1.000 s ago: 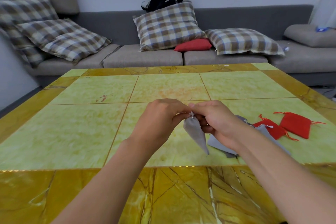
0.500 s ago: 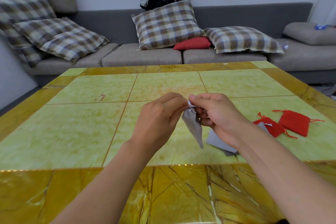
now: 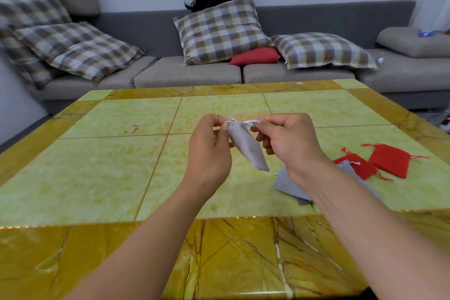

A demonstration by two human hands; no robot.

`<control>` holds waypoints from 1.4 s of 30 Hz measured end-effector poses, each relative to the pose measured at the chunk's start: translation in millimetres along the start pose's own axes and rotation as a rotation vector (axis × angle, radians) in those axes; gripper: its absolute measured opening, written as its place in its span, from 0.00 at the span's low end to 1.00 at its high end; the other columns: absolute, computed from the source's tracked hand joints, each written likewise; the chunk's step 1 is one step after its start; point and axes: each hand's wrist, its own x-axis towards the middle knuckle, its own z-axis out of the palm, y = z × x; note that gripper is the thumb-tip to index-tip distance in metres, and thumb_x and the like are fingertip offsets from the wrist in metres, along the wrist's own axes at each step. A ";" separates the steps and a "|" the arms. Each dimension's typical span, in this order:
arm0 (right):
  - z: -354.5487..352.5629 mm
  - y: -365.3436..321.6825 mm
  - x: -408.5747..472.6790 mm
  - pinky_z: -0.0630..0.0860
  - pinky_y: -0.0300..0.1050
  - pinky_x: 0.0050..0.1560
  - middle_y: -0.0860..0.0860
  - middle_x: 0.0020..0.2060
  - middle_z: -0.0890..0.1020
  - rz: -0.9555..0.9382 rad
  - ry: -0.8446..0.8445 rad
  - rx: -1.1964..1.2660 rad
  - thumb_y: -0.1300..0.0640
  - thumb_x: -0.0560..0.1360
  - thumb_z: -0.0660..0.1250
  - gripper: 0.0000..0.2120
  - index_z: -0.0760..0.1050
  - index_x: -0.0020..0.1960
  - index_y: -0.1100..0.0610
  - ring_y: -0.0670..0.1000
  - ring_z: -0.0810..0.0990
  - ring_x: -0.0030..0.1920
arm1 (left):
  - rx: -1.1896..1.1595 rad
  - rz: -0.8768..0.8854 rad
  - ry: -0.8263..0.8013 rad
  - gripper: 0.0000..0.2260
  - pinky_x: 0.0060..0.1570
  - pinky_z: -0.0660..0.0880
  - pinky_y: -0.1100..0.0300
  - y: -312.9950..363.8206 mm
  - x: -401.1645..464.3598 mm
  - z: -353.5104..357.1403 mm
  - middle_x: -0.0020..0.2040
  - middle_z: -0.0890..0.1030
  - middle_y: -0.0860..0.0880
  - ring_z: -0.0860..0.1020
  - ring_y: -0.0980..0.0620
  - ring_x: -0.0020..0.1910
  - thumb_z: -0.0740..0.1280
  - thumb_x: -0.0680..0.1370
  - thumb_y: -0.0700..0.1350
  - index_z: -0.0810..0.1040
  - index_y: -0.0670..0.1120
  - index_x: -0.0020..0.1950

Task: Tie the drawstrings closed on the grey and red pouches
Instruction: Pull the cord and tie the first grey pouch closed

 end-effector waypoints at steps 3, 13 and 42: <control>-3.2 2.7 0.0 0.71 0.40 0.27 0.50 0.25 0.77 -0.029 0.012 -0.023 0.59 0.78 0.69 0.11 0.83 0.38 0.60 0.47 0.71 0.25 | -0.075 0.010 -0.064 0.07 0.44 0.79 0.58 2.5 -0.3 -1.4 0.46 0.84 0.45 0.84 0.49 0.45 0.58 0.84 0.41 0.73 0.44 0.50; -0.6 3.1 -6.2 0.79 0.43 0.29 0.62 0.39 0.85 -0.046 -0.137 0.174 0.60 0.80 0.66 0.10 0.80 0.48 0.67 0.56 0.85 0.34 | -0.150 0.082 -0.160 0.04 0.47 0.82 0.54 10.3 -3.7 -16.3 0.47 0.85 0.44 0.85 0.47 0.45 0.63 0.82 0.37 0.77 0.39 0.54; 0.4 31.3 9.8 0.84 0.49 0.37 0.57 0.37 0.86 -0.246 -0.101 0.033 0.64 0.76 0.70 0.05 0.84 0.44 0.64 0.54 0.86 0.38 | -0.213 -0.380 -0.297 0.23 0.53 0.81 0.48 -4.7 -4.1 -13.4 0.57 0.83 0.53 0.84 0.52 0.53 0.74 0.72 0.55 0.73 0.50 0.64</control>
